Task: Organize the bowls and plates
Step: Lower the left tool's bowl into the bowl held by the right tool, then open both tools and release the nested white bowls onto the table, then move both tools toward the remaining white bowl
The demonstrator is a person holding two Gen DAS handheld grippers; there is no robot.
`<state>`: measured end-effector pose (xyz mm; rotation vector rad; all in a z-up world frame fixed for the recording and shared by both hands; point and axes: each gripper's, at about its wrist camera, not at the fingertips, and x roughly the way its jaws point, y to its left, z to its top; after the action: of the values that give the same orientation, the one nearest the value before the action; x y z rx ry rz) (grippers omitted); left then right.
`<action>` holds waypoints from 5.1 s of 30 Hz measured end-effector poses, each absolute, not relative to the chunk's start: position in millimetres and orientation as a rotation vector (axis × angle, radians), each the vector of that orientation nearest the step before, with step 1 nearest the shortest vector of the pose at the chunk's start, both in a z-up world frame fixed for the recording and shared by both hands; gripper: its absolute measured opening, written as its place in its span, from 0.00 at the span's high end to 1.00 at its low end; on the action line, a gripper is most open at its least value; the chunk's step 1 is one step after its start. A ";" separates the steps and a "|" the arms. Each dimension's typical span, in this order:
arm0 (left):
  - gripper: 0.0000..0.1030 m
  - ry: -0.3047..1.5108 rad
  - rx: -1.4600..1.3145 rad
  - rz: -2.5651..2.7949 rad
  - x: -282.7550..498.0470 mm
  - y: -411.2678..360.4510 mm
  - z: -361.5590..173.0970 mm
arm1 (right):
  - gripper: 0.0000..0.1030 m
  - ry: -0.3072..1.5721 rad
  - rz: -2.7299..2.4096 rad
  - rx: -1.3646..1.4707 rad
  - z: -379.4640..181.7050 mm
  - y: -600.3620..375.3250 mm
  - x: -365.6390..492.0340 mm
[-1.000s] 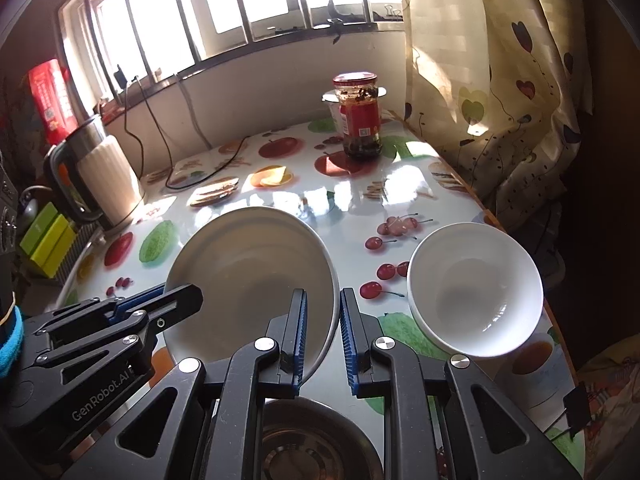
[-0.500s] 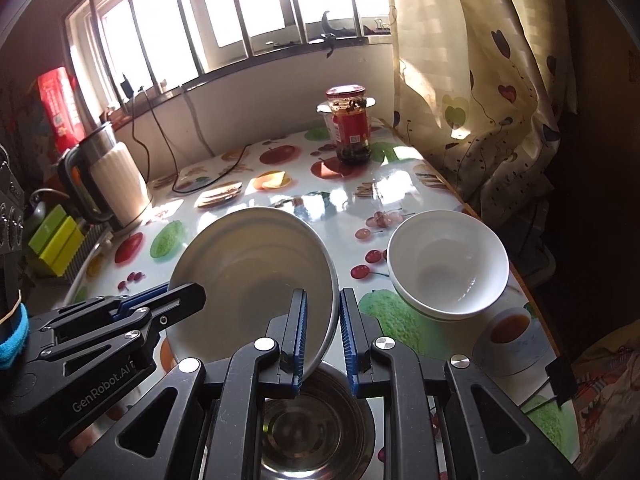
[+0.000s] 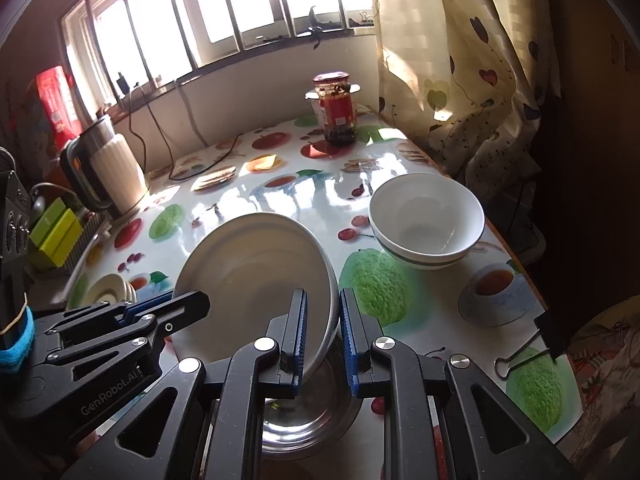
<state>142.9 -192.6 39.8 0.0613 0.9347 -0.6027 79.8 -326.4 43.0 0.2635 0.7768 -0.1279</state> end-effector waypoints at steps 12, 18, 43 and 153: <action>0.86 0.945 0.082 -0.611 129.0 -192.7 36.6 | 0.84 0.789 -0.137 0.278 35.3 -324.0 62.7; 0.86 0.958 0.084 -0.605 126.2 -190.1 33.2 | 0.84 0.791 -0.132 0.284 33.9 -322.5 56.9; 0.86 1.000 0.078 -0.584 123.7 -187.3 20.2 | 0.84 0.849 -0.124 0.319 14.0 -319.4 58.1; 0.71 0.971 0.143 -0.676 210.6 -307.8 60.1 | 0.52 0.763 -0.337 0.380 34.9 -453.1 102.0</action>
<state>210.6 -307.8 60.1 0.1432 0.9707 -0.6760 102.0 -453.1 34.9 0.3803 0.7634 -0.3372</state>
